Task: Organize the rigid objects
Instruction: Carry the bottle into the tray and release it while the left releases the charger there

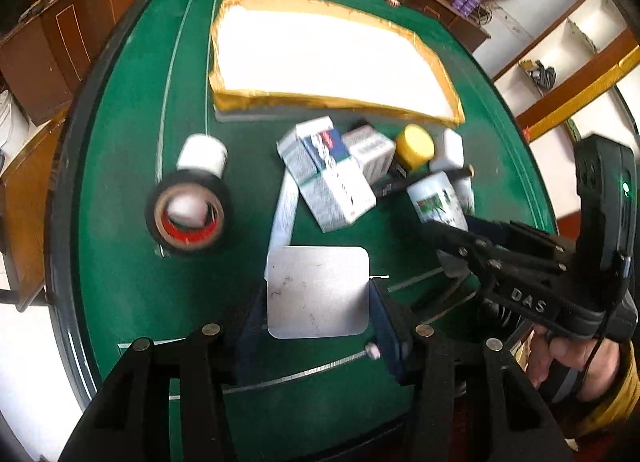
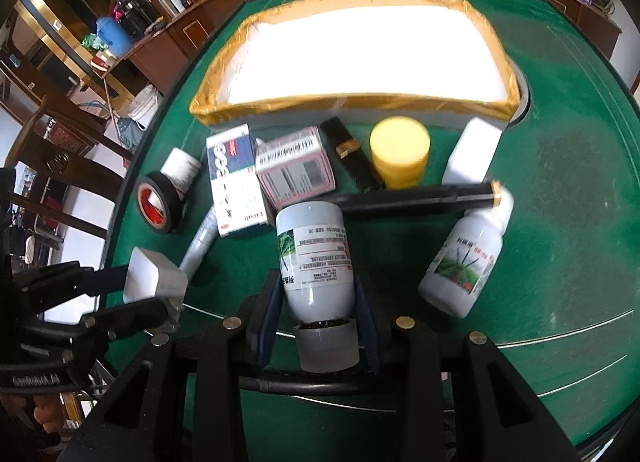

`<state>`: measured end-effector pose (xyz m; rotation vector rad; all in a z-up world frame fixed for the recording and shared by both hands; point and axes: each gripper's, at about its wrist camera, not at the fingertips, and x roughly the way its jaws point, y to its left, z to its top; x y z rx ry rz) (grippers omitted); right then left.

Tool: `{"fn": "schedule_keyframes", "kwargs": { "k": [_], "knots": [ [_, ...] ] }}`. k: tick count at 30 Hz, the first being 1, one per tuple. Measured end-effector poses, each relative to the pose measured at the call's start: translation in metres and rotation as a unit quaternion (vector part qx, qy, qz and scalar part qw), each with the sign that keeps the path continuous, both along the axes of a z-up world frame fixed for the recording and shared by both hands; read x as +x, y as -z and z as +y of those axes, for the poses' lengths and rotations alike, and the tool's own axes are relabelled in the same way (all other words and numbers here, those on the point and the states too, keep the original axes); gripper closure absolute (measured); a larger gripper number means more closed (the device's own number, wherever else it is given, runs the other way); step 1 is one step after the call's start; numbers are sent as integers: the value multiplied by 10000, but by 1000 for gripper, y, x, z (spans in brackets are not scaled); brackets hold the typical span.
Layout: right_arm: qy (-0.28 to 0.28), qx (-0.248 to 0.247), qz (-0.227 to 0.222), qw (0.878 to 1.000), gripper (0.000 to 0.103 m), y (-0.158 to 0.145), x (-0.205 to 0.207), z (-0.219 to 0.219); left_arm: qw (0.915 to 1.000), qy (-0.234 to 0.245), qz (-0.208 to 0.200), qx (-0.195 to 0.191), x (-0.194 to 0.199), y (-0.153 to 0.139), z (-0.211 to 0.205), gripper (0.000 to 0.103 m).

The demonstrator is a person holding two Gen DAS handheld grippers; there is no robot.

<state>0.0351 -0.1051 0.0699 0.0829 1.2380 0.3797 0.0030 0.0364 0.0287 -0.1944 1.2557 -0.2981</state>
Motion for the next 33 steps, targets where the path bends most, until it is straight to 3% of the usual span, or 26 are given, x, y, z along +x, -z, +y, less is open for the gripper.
{"fn": "schedule_keyframes", "kwargs": {
  "k": [7, 18, 33],
  "knots": [
    [-4, 52, -280, 9996, 68, -26, 14, -6, 9996, -165, -232, -53, 23, -16, 7, 49],
    [-27, -13, -521, 9986, 68, -38, 54, -11, 9982, -358, -483, -55, 75, -33, 0, 49],
    [-176, -22, -558, 9983, 68, -28, 117, -3, 9970, -645, -333, 255, 164, -6, -12, 49]
  ]
}}
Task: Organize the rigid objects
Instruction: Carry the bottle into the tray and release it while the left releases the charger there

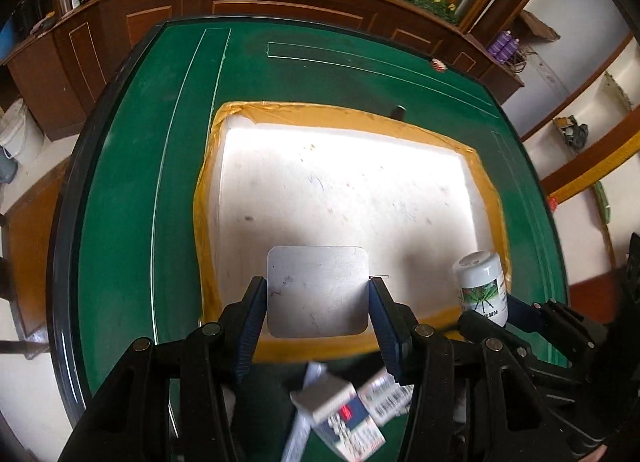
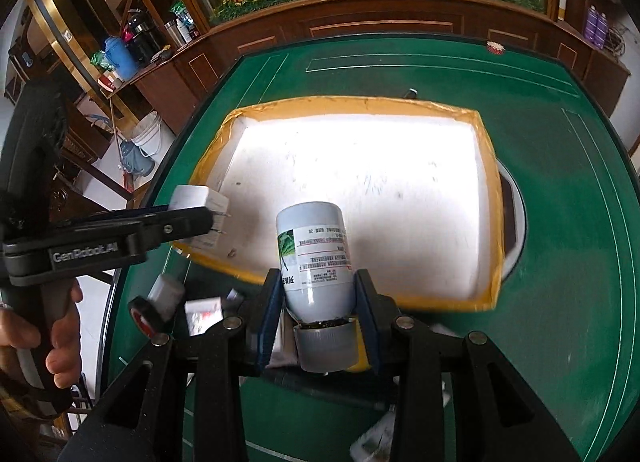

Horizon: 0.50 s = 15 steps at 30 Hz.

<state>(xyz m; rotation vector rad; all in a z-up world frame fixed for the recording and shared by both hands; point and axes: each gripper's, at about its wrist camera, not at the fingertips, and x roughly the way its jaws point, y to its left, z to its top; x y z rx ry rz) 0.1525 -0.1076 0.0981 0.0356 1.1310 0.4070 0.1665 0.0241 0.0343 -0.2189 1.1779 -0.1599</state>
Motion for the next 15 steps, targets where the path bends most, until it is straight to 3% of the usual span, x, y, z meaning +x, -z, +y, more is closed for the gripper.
{"fn": "schedule_keyframes", "kwargs": {
  "k": [15],
  "knots": [
    [-117, -245, 506, 9984, 68, 51, 51, 4, 9978, -78, 375, 550, 22, 51, -7, 49]
  ]
}}
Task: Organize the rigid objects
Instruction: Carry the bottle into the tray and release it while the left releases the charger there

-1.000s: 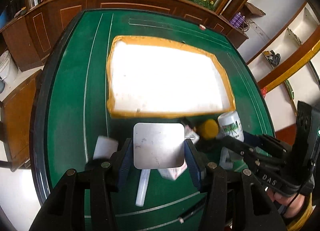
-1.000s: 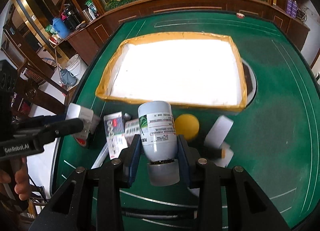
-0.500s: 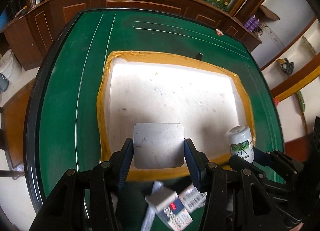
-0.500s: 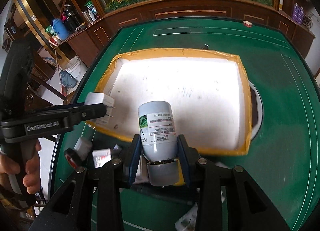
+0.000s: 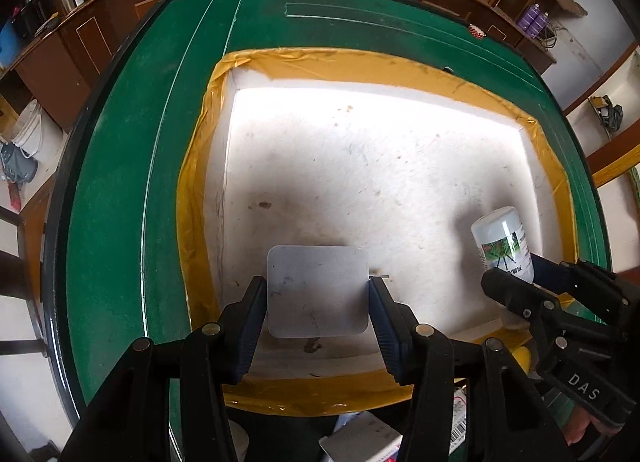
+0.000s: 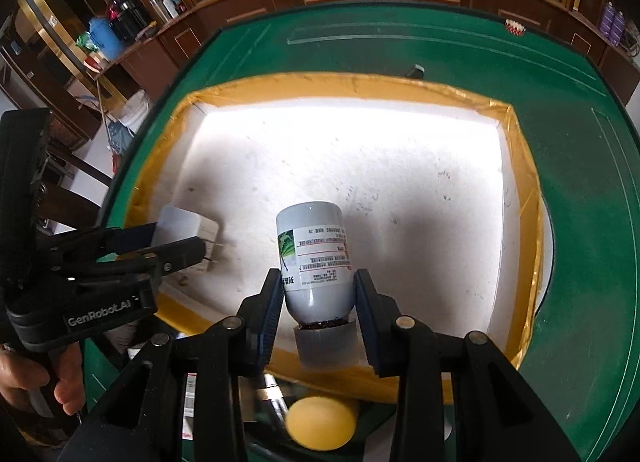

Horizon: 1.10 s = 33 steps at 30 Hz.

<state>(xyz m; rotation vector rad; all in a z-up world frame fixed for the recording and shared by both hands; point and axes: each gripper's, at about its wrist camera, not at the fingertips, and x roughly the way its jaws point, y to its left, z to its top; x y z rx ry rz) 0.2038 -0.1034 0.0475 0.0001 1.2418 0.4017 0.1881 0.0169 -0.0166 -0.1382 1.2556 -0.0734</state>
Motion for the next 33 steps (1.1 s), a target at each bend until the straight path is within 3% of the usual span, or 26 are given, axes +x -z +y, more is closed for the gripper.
{"fn": "schedule_keyframes", "kwargs": {
  "k": [14, 19, 24, 30, 33],
  "knots": [
    [-95, -75, 74, 9999, 68, 14, 5, 8, 9998, -143, -151, 80, -5, 0, 4, 48],
    [-96, -98, -3, 9999, 45, 9, 2, 6, 9996, -186, -212, 43, -9, -2, 5, 46],
    [46, -128, -218, 9997, 40, -6, -3, -1, 9987, -70, -437, -243, -20, -9, 7, 41],
    [278, -106, -479, 9984, 32, -26, -14, -10, 9985, -19, -511, -177, -34, -21, 9, 41],
    [336, -87, -537, 9980, 25, -31, -23, -13, 9983, -57, -540, -203, -41, -29, 11, 36]
  ]
}}
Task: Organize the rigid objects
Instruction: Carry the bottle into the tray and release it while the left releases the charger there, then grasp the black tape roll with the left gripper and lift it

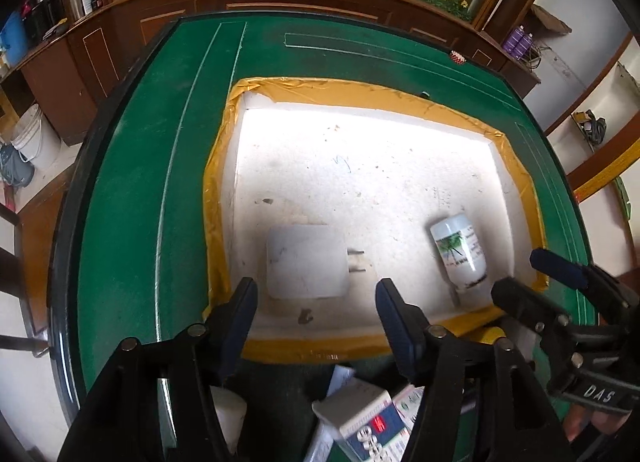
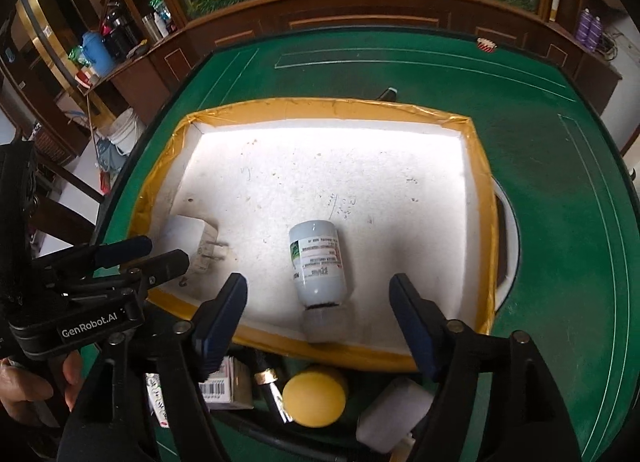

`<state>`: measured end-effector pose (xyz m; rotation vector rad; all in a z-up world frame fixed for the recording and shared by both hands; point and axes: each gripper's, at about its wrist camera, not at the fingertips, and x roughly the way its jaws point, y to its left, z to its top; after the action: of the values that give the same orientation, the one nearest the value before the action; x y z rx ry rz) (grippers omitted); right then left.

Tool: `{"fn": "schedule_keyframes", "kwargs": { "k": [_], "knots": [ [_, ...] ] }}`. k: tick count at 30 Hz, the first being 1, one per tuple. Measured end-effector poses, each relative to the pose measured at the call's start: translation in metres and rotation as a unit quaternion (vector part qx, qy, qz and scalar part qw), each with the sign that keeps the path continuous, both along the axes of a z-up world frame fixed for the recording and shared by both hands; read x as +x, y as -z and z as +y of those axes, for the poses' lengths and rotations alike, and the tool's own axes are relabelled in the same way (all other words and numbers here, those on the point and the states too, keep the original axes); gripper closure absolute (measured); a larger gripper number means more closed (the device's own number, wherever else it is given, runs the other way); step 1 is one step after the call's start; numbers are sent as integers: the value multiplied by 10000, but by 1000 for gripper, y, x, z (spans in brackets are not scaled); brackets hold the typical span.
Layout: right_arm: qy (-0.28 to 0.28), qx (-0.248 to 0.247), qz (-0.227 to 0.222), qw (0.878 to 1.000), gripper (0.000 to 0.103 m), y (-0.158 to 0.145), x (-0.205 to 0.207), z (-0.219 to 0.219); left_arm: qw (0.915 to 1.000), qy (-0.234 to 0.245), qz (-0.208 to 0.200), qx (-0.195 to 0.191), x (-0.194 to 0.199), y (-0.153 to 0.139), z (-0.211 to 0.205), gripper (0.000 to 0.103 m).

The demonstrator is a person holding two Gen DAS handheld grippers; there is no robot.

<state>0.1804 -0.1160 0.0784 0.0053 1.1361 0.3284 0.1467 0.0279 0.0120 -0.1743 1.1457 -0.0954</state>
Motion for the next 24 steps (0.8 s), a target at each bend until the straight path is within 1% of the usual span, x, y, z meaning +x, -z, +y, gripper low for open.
{"fn": "schedule_keyframes", "kwargs": {
  "k": [2, 4, 6, 9, 11, 13, 16, 21, 24],
  "knots": [
    [74, 20, -17, 10000, 20, -3, -7, -1, 10000, -17, -85, -33, -7, -7, 1, 36],
    [102, 94, -22, 9999, 11, -6, -15, -2, 9999, 31, -151, -54, -15, -13, 3, 36],
    [134, 146, -81, 9998, 5, -10, -25, -3, 9997, 105, -219, -81, -22, -17, 3, 36],
    [194, 145, -137, 9996, 1, -14, -40, -4, 9993, 163, -266, -198, -36, -24, 8, 24],
    [284, 167, -129, 9994, 1, -15, -48, -8, 9991, 143, -278, -273, -42, -28, 12, 15],
    [374, 245, -86, 9990, 0, -15, -57, -12, 9990, 118, -248, -354, -50, -28, 15, 12],
    [461, 304, -19, 9985, 0, -12, -68, -17, 9988, 147, -186, -434, -60, -27, 19, 12],
    [591, 454, 125, 9971, 0, -7, -94, -27, 9984, 166, -146, -528, -92, -25, 31, 12],
    [672, 506, 239, 9962, 0, -3, -115, -36, 9987, 34, -123, -484, -112, -20, 47, 11]
  ]
}}
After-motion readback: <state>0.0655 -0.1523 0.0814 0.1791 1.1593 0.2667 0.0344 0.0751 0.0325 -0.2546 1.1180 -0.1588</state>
